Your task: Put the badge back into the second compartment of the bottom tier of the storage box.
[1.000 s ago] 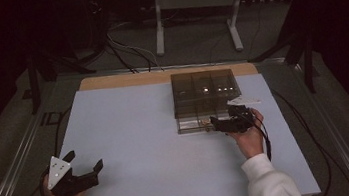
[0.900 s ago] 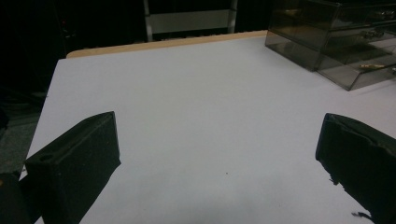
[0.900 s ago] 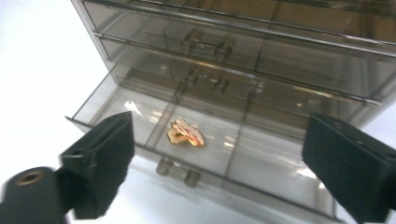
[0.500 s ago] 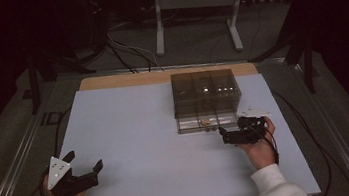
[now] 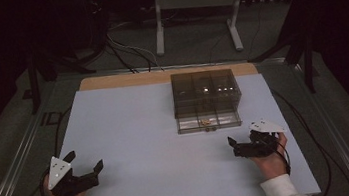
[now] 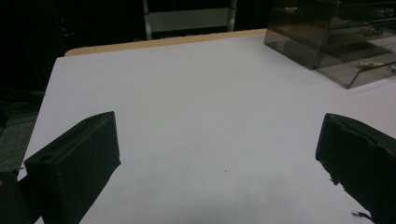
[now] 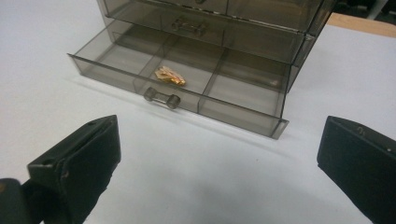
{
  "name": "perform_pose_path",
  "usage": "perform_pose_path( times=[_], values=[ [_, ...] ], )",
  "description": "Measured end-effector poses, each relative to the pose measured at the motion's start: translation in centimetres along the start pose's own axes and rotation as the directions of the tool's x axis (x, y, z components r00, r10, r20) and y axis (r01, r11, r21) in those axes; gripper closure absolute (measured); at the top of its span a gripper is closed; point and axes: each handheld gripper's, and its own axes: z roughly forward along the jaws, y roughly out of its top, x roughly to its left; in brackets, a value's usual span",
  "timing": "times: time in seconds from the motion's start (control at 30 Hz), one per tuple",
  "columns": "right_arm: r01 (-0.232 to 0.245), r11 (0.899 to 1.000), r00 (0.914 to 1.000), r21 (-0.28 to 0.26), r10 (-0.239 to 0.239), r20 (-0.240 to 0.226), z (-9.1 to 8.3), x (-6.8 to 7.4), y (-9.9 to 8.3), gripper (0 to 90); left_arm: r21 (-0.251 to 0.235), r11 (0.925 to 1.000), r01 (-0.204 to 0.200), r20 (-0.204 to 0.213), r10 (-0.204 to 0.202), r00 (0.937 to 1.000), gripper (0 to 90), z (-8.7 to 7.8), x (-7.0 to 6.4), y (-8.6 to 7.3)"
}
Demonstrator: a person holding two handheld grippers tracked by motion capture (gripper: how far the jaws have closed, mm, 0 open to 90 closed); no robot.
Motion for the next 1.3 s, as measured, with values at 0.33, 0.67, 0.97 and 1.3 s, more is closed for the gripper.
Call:
perform_pose_path(
  times=[0.33, 0.67, 0.97, 1.3],
  values=[
    [-0.012, 0.999, 0.9998, -0.052, 0.011, -0.016, -1.0, -0.3, -1.8, 0.0, -0.001, 1.0000, -0.006, 0.009, 0.006, 0.9999, 0.3, 0.0, -0.1, 0.0],
    [-0.032, 0.996, 0.9995, -0.086, 0.031, -0.011, -1.8, -0.7, -2.7, 0.0, -0.002, 1.0000, -0.009, 0.013, 0.009, 0.9999, 0.3, 0.0, -0.2, 0.0],
    [-0.068, 0.990, 0.9977, -0.127, 0.066, -0.016, -2.8, -1.4, -3.4, 0.0, -0.004, 0.9999, -0.015, 0.023, 0.015, 0.9996, 0.3, 0.0, -0.3, 0.1],
    [-0.072, 0.987, 0.9974, -0.141, 0.071, -0.006, -3.1, -1.6, -4.0, 0.0, -0.005, 0.9999, -0.011, 0.025, 0.011, 0.9996, 0.3, 0.3, -0.5, 0.3]
  ],
)
